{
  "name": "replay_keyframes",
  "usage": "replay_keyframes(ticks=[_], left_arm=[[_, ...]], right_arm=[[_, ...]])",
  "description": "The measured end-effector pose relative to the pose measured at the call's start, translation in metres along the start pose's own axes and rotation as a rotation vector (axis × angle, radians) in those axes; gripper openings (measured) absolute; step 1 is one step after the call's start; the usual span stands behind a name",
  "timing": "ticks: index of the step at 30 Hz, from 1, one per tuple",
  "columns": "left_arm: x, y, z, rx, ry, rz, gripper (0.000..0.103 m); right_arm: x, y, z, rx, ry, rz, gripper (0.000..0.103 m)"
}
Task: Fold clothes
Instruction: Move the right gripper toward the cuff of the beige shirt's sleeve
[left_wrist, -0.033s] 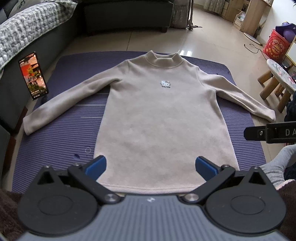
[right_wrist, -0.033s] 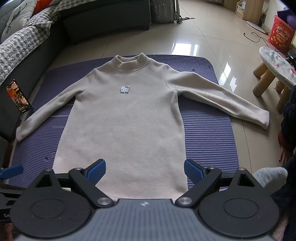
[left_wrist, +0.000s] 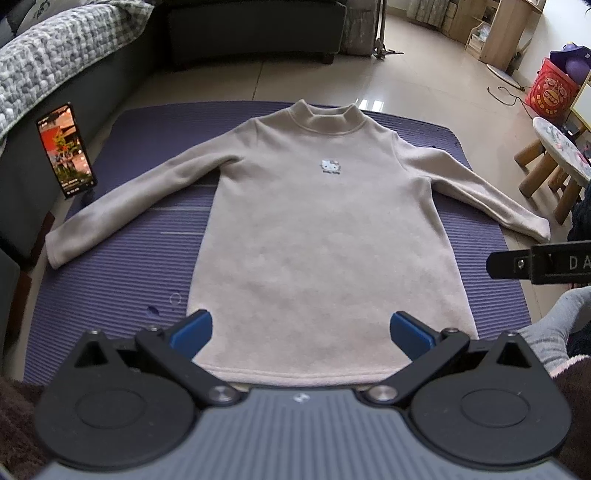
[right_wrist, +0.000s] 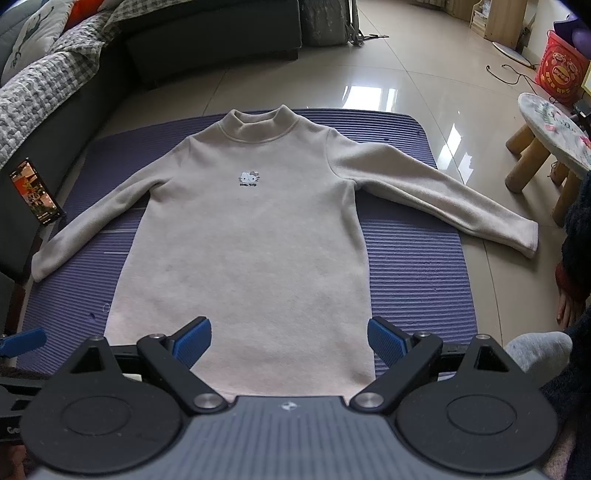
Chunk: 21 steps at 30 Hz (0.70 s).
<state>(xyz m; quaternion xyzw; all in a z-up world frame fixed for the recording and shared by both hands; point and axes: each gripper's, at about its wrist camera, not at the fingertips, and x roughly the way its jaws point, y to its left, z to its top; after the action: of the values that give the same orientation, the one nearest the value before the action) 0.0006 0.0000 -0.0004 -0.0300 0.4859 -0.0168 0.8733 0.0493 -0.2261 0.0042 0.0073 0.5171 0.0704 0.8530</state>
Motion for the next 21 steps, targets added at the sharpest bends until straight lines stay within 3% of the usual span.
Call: replay_keyframes(ticks=[4,6,10,13,21], left_arm=[[0.009,-0.002,0.005,0.006,0.014,0.014,0.103],[0.018,-0.003,0.008,0.009,0.027,0.025,0.103],[0.028,0.0,0.011,0.014,0.009,0.013,0.103],[0.037,0.0,0.015,0.026,0.009,0.019,0.103],[0.055,0.01,0.023,0.031,-0.036,-0.027,0.103]], right_arm=[[0.0,-0.005,-0.011,-0.005,0.032,0.002,0.092],[0.002,0.004,-0.014,-0.012,0.062,-0.044,0.092],[0.024,-0.021,0.006,0.028,0.126,-0.051,0.092],[0.022,-0.033,-0.009,0.071,0.055,-0.078,0.092],[0.045,-0.062,-0.007,0.102,0.025,-0.161,0.092]])
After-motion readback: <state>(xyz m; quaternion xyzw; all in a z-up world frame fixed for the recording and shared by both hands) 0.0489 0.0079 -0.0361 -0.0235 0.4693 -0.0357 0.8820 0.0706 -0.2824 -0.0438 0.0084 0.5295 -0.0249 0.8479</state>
